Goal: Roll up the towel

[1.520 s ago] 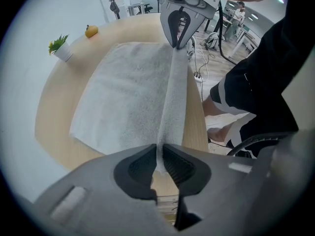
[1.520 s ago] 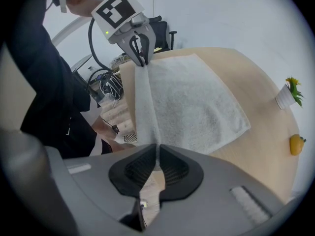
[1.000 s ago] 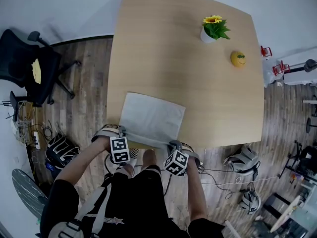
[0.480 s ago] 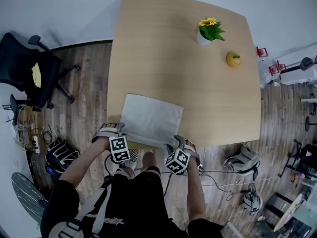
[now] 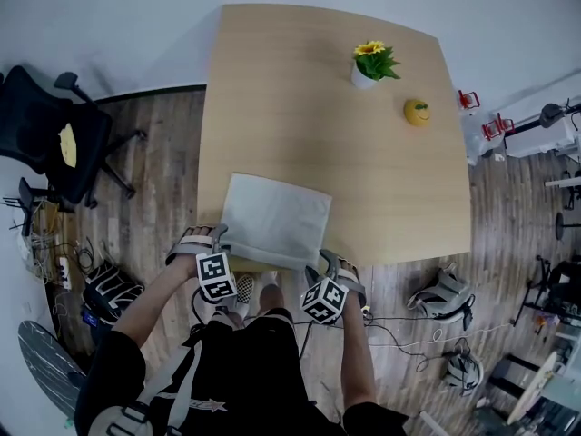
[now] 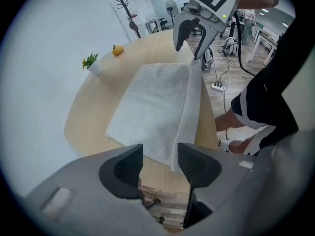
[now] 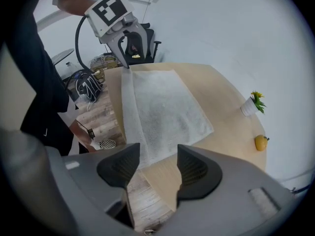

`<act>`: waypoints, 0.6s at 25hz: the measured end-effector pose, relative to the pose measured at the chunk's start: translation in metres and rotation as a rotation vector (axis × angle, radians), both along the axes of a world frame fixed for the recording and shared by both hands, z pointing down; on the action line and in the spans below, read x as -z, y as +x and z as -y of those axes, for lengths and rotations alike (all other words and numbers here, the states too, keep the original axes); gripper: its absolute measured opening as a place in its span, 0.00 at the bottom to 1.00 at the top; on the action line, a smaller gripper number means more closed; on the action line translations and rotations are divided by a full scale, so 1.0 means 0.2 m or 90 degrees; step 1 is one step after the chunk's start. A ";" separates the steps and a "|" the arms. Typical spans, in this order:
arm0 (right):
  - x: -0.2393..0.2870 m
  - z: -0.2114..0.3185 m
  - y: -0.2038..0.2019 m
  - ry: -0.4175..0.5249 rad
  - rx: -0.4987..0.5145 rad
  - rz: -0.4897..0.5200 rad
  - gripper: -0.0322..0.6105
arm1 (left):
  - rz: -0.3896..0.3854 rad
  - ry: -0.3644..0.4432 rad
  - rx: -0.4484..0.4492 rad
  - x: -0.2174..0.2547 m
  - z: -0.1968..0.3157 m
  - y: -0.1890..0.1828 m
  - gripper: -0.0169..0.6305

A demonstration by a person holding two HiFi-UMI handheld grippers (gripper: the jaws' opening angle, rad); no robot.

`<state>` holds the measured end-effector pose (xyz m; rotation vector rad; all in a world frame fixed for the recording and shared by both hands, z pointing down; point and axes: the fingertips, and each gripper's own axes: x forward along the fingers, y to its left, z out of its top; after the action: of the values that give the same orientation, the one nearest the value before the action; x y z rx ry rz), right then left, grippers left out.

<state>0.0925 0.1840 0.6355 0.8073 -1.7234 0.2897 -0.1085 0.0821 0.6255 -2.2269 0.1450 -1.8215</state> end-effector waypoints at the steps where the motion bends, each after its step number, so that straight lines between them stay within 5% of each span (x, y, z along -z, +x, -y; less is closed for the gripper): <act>1: 0.02 -0.01 -0.01 0.006 0.001 -0.001 0.42 | -0.004 0.002 -0.001 0.02 -0.01 0.00 0.39; 15: -0.04 -0.21 -0.17 0.000 0.031 0.015 0.38 | 0.004 -0.029 -0.030 -0.06 -0.28 -0.05 0.38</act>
<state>0.0587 0.2262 0.6428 0.7630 -1.7617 0.2671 -0.1177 0.1373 0.6385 -2.2344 0.0503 -1.8247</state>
